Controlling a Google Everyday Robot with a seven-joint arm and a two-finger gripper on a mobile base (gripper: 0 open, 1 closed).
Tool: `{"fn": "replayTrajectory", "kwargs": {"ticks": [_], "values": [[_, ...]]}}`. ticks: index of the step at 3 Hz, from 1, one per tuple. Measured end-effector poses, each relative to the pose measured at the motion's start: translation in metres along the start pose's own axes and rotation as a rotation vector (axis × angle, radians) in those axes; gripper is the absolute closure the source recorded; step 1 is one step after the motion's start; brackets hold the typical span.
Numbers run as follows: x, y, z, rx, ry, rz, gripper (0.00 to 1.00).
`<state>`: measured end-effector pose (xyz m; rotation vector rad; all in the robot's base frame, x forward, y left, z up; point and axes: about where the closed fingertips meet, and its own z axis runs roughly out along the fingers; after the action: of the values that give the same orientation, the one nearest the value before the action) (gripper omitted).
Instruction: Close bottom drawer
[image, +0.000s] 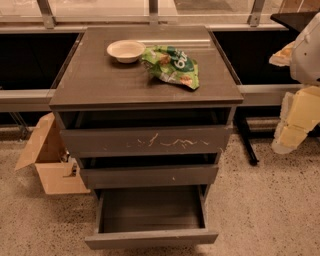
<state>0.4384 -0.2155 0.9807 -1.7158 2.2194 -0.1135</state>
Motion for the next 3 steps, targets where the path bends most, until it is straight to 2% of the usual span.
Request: {"fn": "replayTrajectory", "kwargs": {"ticks": [1, 2, 3], "values": [[-0.001, -0.001, 0.003, -0.005, -0.008, -0.009, 0.0], [-0.005, -0.003, 0.019, -0.045, -0.045, -0.053, 0.0], [-0.007, -0.003, 0.049, -0.115, -0.085, -0.093, 0.0]]}}
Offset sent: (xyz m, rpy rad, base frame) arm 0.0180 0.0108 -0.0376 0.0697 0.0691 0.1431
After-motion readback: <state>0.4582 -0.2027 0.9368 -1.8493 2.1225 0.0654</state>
